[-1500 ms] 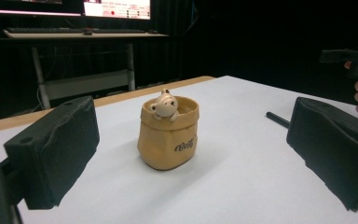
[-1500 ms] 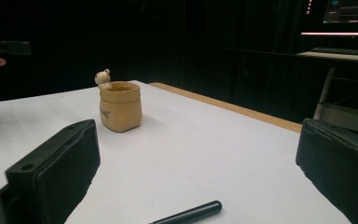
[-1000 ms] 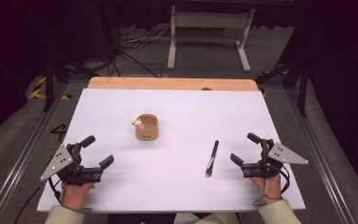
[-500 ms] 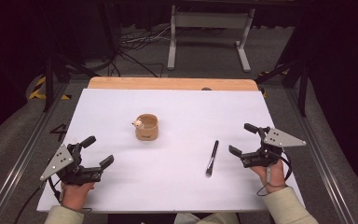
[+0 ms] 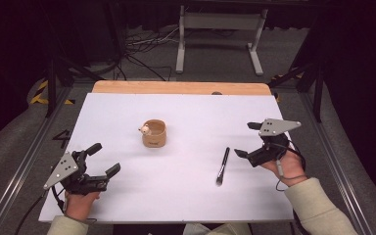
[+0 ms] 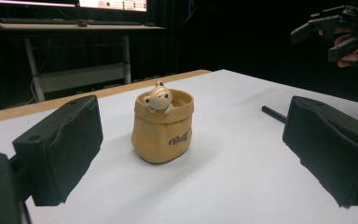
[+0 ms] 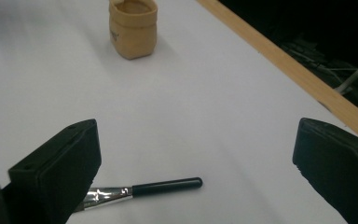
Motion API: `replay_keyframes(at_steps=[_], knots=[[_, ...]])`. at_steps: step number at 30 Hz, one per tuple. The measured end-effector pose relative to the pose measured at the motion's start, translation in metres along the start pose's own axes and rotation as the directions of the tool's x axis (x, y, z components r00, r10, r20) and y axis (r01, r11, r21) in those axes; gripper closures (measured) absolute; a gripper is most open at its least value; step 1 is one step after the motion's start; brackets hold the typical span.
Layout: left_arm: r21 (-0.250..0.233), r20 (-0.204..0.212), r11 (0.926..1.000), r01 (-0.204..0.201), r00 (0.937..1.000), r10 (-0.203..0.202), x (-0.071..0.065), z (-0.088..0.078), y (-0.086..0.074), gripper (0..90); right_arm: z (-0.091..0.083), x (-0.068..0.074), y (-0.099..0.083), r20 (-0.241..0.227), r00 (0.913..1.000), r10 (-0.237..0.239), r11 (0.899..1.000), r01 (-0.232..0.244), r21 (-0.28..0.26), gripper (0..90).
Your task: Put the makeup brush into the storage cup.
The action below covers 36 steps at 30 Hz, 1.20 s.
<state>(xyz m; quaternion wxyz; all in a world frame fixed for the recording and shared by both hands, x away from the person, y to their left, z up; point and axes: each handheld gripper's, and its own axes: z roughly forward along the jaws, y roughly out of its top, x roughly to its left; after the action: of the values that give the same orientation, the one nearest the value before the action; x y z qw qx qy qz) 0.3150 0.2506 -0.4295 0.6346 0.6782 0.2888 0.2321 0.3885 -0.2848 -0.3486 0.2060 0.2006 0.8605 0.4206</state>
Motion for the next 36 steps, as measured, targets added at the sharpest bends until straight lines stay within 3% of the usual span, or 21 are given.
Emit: replay_keyframes(at_steps=[6, 11, 17, 22, 24, 30, 31, 32, 36], knots=[[0.003, 0.003, 1.0000, -0.004, 1.0000, 0.004, 0.000, 0.000, 0.000, 6.1, 0.008, -0.004, 0.012, -0.045, 0.9984, -0.034, 0.995, 0.038, 0.089, 1.6], [-0.002, 0.003, 1.0000, -0.005, 1.0000, 0.005, 0.000, -0.001, 0.000, 6.2, 0.011, -0.008, 0.018, -0.032, 0.9988, -0.038, 0.988, 0.042, 0.149, 1.4], [0.002, 0.002, 1.0000, -0.009, 1.0000, 0.009, 0.000, -0.001, 0.000, 6.2, 0.013, -0.010, 0.032, -0.036, 0.9957, -0.086, 0.973, 0.091, 0.213, 2.0], [0.001, 0.003, 1.0000, -0.007, 1.0000, 0.007, 0.000, -0.001, 0.000, 6.2, 0.020, -0.009, 0.044, -0.074, 0.9872, -0.141, 0.945, 0.156, 0.288, 2.9], [0.002, 0.004, 1.0000, -0.007, 1.0000, 0.007, 0.000, -0.001, 0.000, 6.2, 0.022, -0.009, 0.045, -0.081, 0.9861, -0.145, 0.940, 0.163, 0.299, 2.9], [0.007, 0.012, 0.9999, -0.007, 0.9999, 0.007, 0.000, 0.000, -0.001, 6.5, 0.033, -0.008, 0.055, -0.138, 0.9760, -0.169, 0.894, 0.211, 0.395, 3.0], [0.007, 0.012, 0.9999, -0.007, 0.9999, 0.007, 0.000, 0.000, -0.001, 6.5, 0.033, -0.008, 0.055, -0.138, 0.9760, -0.169, 0.894, 0.211, 0.395, 3.0], [0.007, 0.012, 0.9999, -0.007, 0.9999, 0.007, -0.001, 0.000, 0.000, 6.6, 0.035, -0.008, 0.058, -0.147, 0.9735, -0.175, 0.884, 0.221, 0.412, 3.7], [0.013, 0.016, 0.9999, -0.011, 0.9998, 0.010, 0.000, 0.001, -0.001, 6.7, 0.040, -0.008, 0.065, -0.181, 0.9658, -0.186, 0.860, 0.249, 0.446, 4.4]])
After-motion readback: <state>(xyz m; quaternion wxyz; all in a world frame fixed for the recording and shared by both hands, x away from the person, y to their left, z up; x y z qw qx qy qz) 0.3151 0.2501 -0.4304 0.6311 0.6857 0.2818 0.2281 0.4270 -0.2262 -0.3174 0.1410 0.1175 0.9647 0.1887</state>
